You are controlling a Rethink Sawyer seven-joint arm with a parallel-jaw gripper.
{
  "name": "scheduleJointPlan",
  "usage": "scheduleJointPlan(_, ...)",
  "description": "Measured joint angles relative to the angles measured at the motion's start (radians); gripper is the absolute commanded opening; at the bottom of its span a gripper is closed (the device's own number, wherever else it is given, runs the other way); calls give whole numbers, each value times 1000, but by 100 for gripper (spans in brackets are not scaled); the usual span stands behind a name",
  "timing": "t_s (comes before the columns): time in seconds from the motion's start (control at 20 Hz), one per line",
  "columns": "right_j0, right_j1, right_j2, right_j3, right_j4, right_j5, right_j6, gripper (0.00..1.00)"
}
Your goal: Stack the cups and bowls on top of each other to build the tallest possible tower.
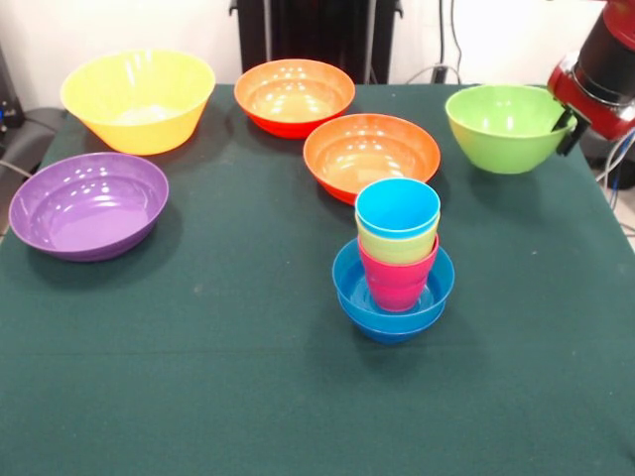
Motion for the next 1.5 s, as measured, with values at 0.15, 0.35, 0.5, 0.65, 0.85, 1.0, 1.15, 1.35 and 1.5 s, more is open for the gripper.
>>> scheduleJointPlan(0.15,-19,-4,6,-9,0,50,0,0)
scheduleJointPlan(0.35,-34,-17,14,-10,0,88,0,0)
scheduleJointPlan(0.5,-38,-27,18,-11,0,104,0,0)
scheduleJointPlan(0.65,-38,-32,23,-19,-1,114,0,0)
scheduleJointPlan(0.85,-39,-31,33,-32,-14,114,0,0)
scheduleJointPlan(1.0,-39,-31,40,-36,-23,114,0,0)
scheduleJointPlan(1.15,-39,-31,45,-43,-39,114,0,0)
scheduleJointPlan(1.35,-43,-31,49,-54,-53,116,0,0)
scheduleJointPlan(1.5,-55,-31,52,-70,-66,131,0,0)
